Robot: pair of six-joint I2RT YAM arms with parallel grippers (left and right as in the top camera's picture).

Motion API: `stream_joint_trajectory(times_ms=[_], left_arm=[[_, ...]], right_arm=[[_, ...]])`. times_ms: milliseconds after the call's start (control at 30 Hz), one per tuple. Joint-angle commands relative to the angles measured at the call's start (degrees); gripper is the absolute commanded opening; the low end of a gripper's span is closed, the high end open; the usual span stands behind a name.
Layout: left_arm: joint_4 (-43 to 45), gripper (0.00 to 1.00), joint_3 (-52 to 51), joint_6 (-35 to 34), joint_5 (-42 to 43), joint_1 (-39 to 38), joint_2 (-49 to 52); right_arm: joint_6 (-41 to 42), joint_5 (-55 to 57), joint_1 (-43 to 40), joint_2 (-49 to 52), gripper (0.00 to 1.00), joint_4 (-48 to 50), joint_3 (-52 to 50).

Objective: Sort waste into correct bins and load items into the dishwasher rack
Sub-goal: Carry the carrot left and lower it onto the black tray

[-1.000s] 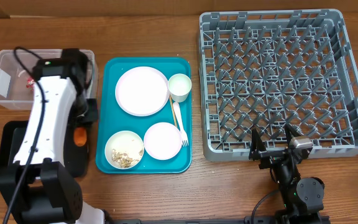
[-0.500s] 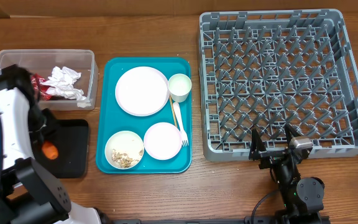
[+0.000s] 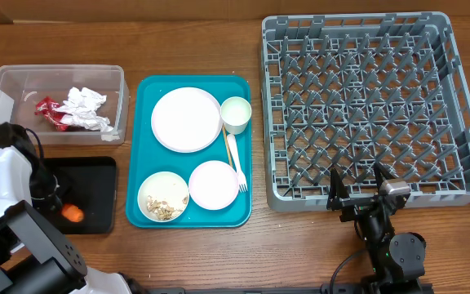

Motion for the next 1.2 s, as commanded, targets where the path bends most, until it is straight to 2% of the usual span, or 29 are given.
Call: stream_joint_trajectory(times_ms=[0,133,300,433,867,1167], left_arm=[[1.1,0.04,-0.4,-1.4,1.3,0.3,-0.8],[1.7,0.13,-0.4,-1.4,1.3,0.3,-0.8],[2.1,0.16,-0.4,-1.1,-1.0,0.3,-0.8],[2.3,0.28,-0.4,-1.2,-3.5,0.3,-0.8],[3.8,0.31,-1.6,-7.1,-3.3,1.1,-0.7],[9.5,0.30,-5.6,-8.9,-3.3,1.1,-0.7]], right_arm=[[-0.2,-0.3,-0.2,-0.5,1.00,0.3,-0.6],[-0.2,-0.3,-0.2,-0.5,1.00,0.3,-0.6],[-0.2,-0.3,-0.2,-0.5,1.00,0.3,-0.6],[-0.2,-0.3,-0.2,-0.5,1.00,0.3,-0.6],[-0.2,-0.3,-0.2,-0.5,1.00,0.3,-0.6],[-0.2,-0.3,-0.2,-0.5,1.00,0.3,-0.6]])
